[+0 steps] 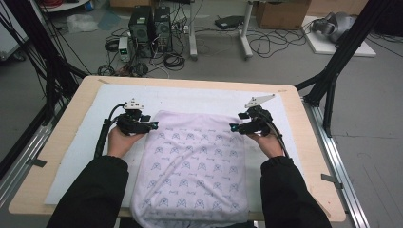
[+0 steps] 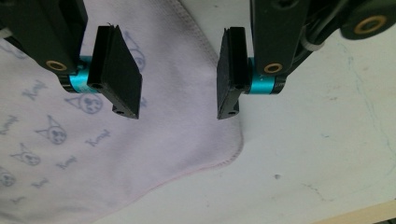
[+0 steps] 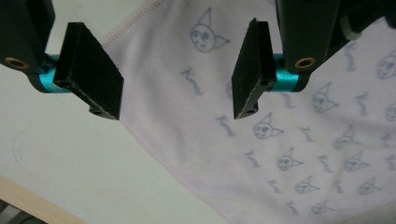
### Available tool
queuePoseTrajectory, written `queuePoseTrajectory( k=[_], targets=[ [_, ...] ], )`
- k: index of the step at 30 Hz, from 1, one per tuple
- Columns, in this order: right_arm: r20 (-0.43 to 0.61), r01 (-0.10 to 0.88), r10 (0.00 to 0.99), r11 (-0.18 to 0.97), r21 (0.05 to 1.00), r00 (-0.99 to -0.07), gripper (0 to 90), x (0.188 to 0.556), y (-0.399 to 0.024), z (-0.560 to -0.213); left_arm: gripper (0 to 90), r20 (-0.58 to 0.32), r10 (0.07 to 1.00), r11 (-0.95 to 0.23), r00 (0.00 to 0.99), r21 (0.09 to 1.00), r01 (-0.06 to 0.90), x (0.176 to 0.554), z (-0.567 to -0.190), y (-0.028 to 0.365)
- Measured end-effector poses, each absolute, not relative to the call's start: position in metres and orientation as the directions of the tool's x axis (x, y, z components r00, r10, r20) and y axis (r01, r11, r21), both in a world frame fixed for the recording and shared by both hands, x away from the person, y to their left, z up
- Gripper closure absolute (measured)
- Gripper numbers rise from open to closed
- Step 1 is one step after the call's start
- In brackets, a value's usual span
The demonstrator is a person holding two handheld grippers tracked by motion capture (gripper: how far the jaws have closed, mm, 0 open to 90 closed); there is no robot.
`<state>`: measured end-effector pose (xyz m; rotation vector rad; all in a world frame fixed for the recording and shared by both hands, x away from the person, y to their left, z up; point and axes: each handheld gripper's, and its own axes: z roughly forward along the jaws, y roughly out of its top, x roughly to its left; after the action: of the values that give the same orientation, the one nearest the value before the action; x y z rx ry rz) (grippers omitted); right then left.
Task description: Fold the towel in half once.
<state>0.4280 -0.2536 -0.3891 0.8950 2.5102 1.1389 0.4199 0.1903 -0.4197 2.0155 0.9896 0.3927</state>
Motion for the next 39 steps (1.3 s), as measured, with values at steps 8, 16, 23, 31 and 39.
queuePoseTrajectory(
  k=[8, 16, 23, 31, 39],
  targets=[
    [0.036, 0.477, 0.663, 0.498, 0.724, -0.747, 34.5, 0.442, -0.264, -0.408, 56.2, -0.016, 0.805, -0.391, 0.593, 0.737, 0.551, 0.431, -0.439, 0.184],
    [0.008, 0.541, 0.718, 0.517, 0.664, -0.696, 41.3, 0.455, -0.264, -0.432, 63.4, -0.035, 0.843, -0.331, 0.536, 0.752, 0.570, 0.436, -0.444, 0.185],
    [0.088, 0.562, 0.700, 0.484, 0.671, -0.709, 77.6, 0.454, -0.264, -0.438, 86.4, -0.073, 0.842, -0.302, 0.534, 0.757, 0.579, 0.437, -0.445, 0.183],
    [0.114, 0.538, 0.676, 0.460, 0.707, -0.728, 82.6, 0.448, -0.267, -0.420, 87.3, -0.105, 0.841, -0.253, 0.531, 0.792, 0.556, 0.433, -0.430, 0.195],
    [0.140, 0.475, 0.623, 0.413, 0.777, -0.770, 82.7, 0.421, -0.278, -0.377, 87.2, -0.117, 0.803, -0.232, 0.585, 0.842, 0.487, 0.409, -0.395, 0.210]
  ],
)
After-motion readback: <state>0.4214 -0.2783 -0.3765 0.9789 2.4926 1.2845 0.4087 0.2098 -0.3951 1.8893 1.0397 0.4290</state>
